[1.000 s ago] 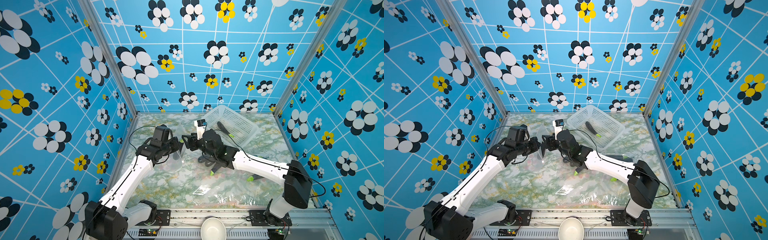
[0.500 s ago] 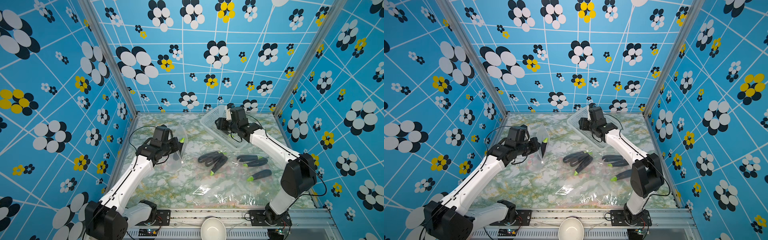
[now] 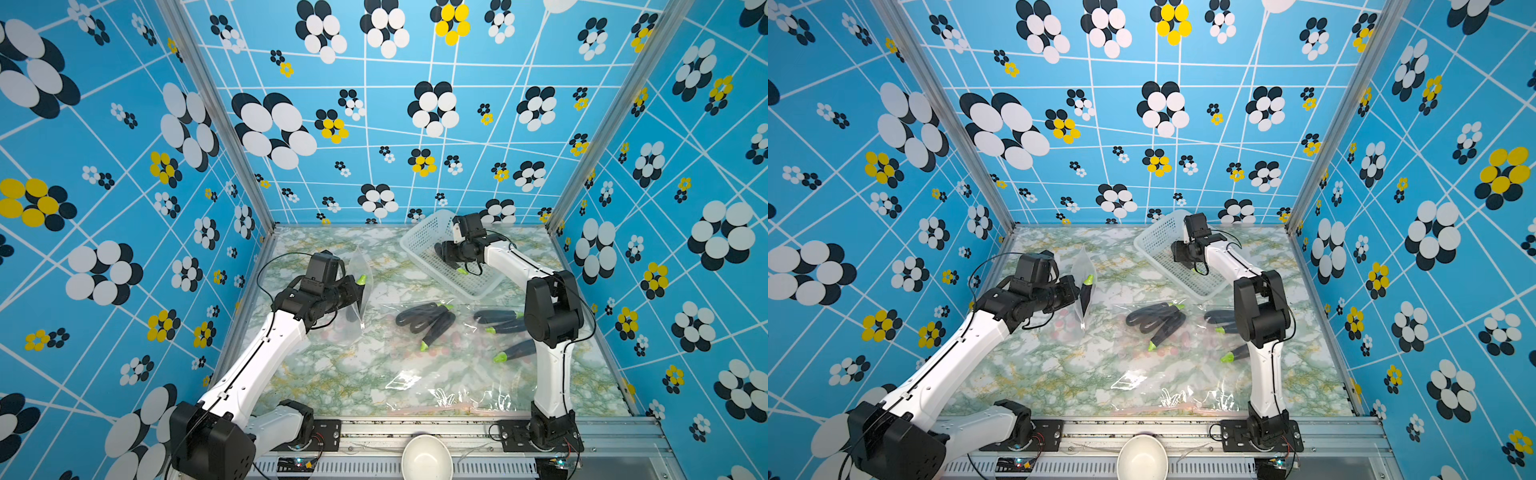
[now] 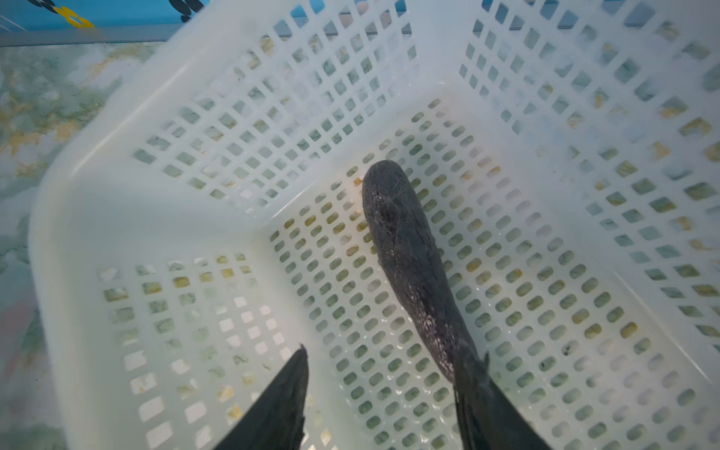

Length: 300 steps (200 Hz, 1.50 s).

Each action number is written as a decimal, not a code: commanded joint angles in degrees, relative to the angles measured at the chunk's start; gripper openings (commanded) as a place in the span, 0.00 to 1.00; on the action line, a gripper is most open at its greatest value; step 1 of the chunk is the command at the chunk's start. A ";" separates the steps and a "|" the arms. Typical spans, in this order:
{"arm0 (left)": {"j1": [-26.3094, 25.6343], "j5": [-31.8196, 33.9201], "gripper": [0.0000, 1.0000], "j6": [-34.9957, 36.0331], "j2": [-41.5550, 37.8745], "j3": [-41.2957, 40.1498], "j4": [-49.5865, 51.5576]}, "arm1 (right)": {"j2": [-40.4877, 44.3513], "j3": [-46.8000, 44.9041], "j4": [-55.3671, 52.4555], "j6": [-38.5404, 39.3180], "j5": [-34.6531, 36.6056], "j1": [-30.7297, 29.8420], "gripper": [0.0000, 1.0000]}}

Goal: Place the eggplant in a zip-top bag and seal the zipper
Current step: Pick up the eggplant from the basket.

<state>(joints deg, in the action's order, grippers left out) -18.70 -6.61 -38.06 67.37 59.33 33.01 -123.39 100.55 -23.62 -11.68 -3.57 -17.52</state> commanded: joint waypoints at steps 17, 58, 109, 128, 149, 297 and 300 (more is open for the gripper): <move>0.55 1.83 0.00 0.96 0.07 1.73 1.70 | -6.41 5.87 -4.00 2.67 -0.32 1.52 0.61; 0.57 1.52 0.00 0.43 1.68 2.31 1.88 | -12.36 11.97 -6.20 4.25 -2.76 1.62 0.59; 0.53 2.65 0.00 0.39 1.81 2.98 2.53 | -17.69 19.21 -10.50 5.80 0.61 1.66 0.54; 0.55 3.01 0.00 0.44 2.08 3.14 2.71 | -18.20 19.71 -10.96 6.12 1.24 1.66 0.50; 0.59 3.58 0.00 0.45 2.58 3.26 2.80 | -18.02 18.96 -11.00 6.25 2.05 1.61 0.46; 0.55 3.27 0.00 -0.46 3.08 1.75 0.30 | -12.65 12.87 -6.63 4.32 4.54 1.65 0.30; 0.65 3.27 0.00 -0.51 3.05 1.82 0.27 | -12.38 12.69 -6.44 4.25 4.54 1.62 0.29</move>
<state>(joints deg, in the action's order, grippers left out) -18.70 -3.60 -38.17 70.08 60.93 34.24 -138.72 115.37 -29.36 -6.46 -0.32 -15.99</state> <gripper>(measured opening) 0.043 0.314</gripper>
